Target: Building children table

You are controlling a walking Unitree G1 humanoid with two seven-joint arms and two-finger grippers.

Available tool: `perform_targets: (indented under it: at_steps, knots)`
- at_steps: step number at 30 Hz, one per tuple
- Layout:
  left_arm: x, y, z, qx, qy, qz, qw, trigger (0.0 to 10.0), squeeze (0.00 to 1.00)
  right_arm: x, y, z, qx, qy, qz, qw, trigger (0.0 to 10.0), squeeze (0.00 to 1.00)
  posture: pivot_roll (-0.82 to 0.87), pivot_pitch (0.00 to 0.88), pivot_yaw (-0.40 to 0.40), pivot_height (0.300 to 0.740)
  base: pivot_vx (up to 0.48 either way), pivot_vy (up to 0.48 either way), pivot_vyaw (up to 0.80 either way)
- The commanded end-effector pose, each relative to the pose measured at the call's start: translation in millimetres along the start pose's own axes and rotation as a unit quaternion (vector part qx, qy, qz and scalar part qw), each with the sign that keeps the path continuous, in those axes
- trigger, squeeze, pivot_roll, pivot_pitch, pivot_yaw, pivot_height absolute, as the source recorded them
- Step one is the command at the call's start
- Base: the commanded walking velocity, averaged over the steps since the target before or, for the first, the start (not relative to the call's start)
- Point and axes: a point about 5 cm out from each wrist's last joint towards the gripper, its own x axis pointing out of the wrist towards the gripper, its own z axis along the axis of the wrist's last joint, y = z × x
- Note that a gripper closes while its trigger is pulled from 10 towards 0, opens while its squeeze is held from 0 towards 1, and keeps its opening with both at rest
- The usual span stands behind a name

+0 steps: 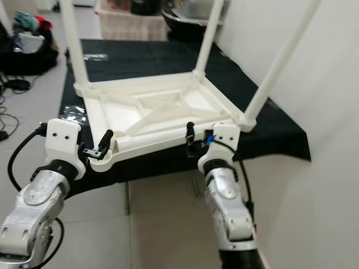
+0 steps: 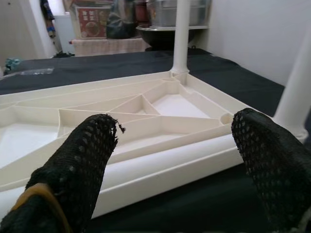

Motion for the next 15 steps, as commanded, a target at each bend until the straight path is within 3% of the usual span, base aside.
perform_targets:
  at_steps: [1,4,13,15]
  knots:
    - [-0.3,0.1,-6.6,-0.011,0.02,-0.003,1.0,10.0,0.0,0.0,2.0,-2.3,-0.004,0.006,0.003,1.0,10.0,0.0,0.1,0.119,-0.131,0.74,0.0,0.0,0.0]
    - [0.5,-8.4,-18.7,-0.091,0.08,-0.07,0.99,10.0,0.0,1.7,6.1,0.0,-0.001,0.002,0.005,1.0,10.0,0.0,0.1,0.123,-0.128,0.74,0.0,0.0,0.0]
    - [4.3,-11.4,-22.3,-0.144,0.105,-0.118,0.977,10.0,0.0,4.1,7.9,5.1,0.003,-0.005,0.006,1.0,10.0,0.0,0.1,0.13,-0.124,0.74,0.0,0.0,0.0]
    - [16.5,-6.8,-24.3,-0.164,0.11,-0.123,0.973,10.0,0.0,6.3,6.8,8.9,0.004,-0.011,0.003,1.0,10.0,0.0,0.1,0.135,-0.118,0.74,0.0,0.0,0.0]
